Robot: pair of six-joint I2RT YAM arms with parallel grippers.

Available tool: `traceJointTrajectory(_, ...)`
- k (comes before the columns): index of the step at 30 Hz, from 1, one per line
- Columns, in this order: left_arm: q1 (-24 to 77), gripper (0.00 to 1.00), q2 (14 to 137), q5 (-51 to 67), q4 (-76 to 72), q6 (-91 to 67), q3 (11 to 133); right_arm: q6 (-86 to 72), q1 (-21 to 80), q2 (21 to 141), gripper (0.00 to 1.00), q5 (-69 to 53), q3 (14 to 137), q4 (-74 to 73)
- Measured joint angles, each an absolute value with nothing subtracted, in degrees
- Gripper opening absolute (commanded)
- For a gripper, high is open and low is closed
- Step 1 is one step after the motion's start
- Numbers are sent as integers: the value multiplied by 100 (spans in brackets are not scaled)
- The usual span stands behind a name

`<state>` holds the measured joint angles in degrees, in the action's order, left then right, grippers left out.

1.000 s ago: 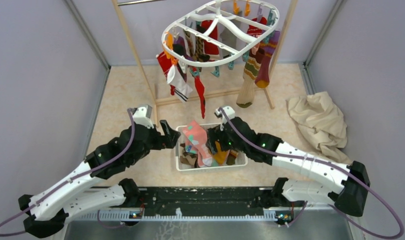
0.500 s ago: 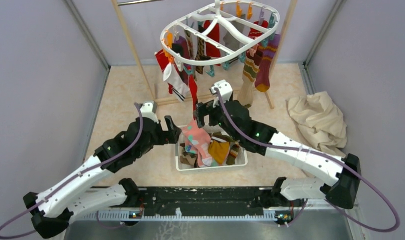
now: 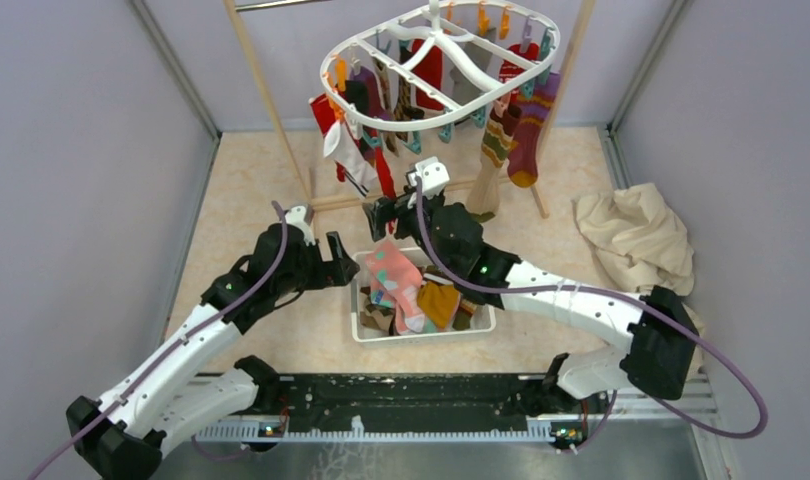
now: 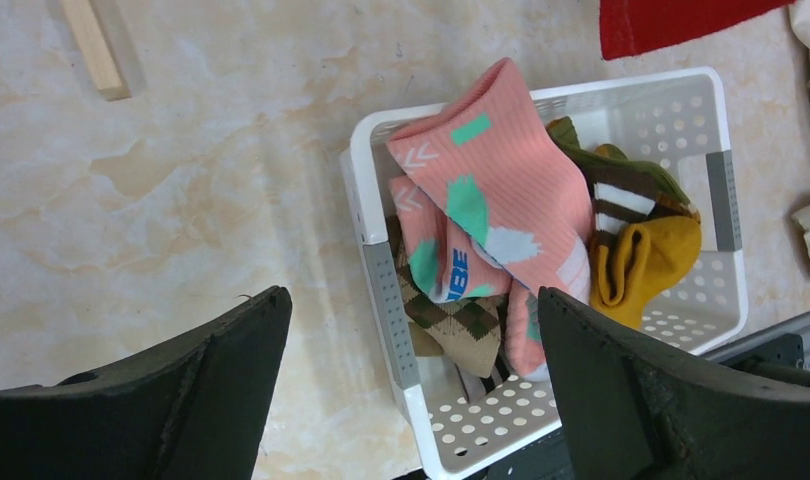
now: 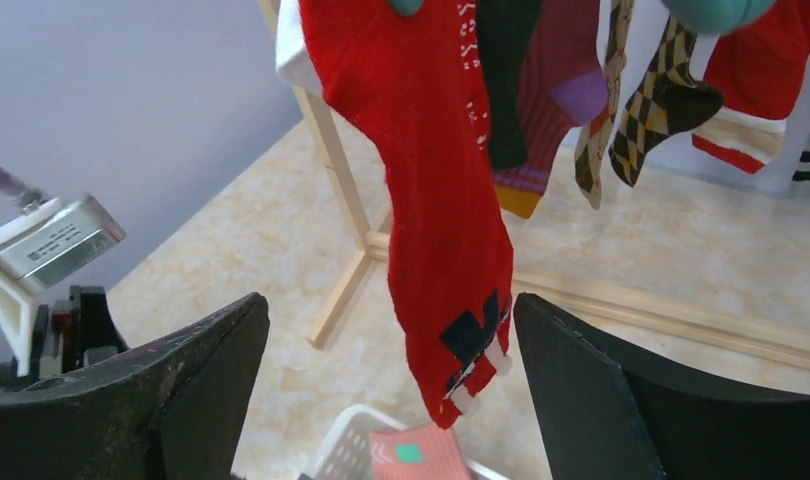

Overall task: Remove the socks clipped to the hanger
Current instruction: Adjust the hanger on the clothesline.

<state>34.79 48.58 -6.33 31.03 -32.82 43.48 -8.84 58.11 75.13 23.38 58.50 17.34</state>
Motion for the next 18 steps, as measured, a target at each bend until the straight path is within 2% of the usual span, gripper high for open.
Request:
traceJointTrajectory(14,3406,99,4886,-296,3033,-3164,4348,-622,5922,8818,89,3332,5457,3780)
traceJointTrajectory(15,3400,99,4886,-287,3033,-3164,4348,-596,5922,8914,86,3380,5487,3824)
traceJointTrajectory(18,3398,99,4886,-274,3033,-3164,4348,-539,5920,9188,58,3531,5673,3948)
